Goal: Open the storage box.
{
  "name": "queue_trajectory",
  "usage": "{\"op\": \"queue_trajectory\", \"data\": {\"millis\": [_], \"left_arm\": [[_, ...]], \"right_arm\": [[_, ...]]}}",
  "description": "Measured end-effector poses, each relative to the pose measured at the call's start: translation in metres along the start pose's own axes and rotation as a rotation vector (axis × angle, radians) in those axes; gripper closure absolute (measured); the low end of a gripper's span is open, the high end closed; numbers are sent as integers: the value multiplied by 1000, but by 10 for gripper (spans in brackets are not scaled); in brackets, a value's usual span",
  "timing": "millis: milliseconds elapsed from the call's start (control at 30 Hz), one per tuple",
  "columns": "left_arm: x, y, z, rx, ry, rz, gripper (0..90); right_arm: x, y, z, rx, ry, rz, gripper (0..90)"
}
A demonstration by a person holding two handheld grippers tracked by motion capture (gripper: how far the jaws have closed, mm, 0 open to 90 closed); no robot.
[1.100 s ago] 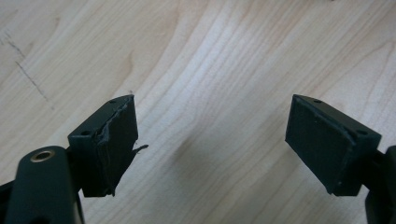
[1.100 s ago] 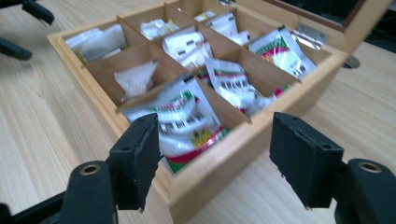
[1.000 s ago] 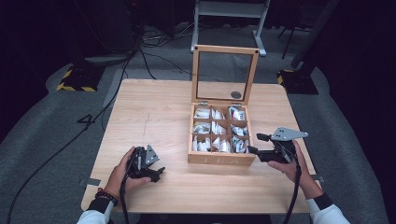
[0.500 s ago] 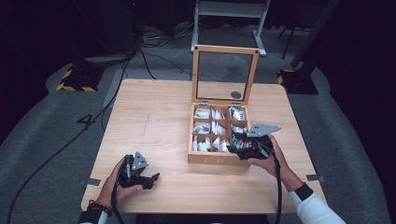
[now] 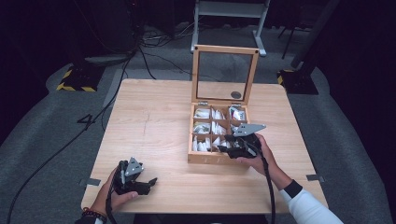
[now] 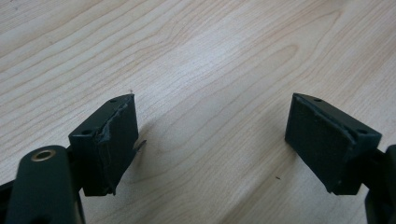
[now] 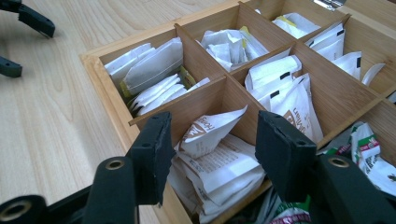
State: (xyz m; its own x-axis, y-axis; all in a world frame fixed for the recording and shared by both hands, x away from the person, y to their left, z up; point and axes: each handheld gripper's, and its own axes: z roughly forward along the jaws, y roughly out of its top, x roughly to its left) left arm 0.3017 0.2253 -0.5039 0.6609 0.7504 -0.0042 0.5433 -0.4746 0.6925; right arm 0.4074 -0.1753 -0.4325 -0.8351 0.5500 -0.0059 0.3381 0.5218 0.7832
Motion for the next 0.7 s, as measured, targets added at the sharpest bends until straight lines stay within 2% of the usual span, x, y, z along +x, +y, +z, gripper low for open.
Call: {"op": "queue_trajectory", "data": {"millis": [167,300,400,500,567,700], "left_arm": [[0,0,0,-3,-5,12,176],[0,0,0,-6,-6,21,176],[3,1,1,2,-26,22,173],[4,2,2,2,-41,27,163],[5,3,4,3,-48,35,155],[6,6,7,7,-68,55,144]], "right_arm": [[3,3,10,16,-26,6,487],[3,2,18,41,-43,40,520],[6,3,22,64,-53,54,546],[9,4,26,91,-54,69,593],[12,4,29,98,-73,80,640],[14,3,31,111,-92,77,737]]}}
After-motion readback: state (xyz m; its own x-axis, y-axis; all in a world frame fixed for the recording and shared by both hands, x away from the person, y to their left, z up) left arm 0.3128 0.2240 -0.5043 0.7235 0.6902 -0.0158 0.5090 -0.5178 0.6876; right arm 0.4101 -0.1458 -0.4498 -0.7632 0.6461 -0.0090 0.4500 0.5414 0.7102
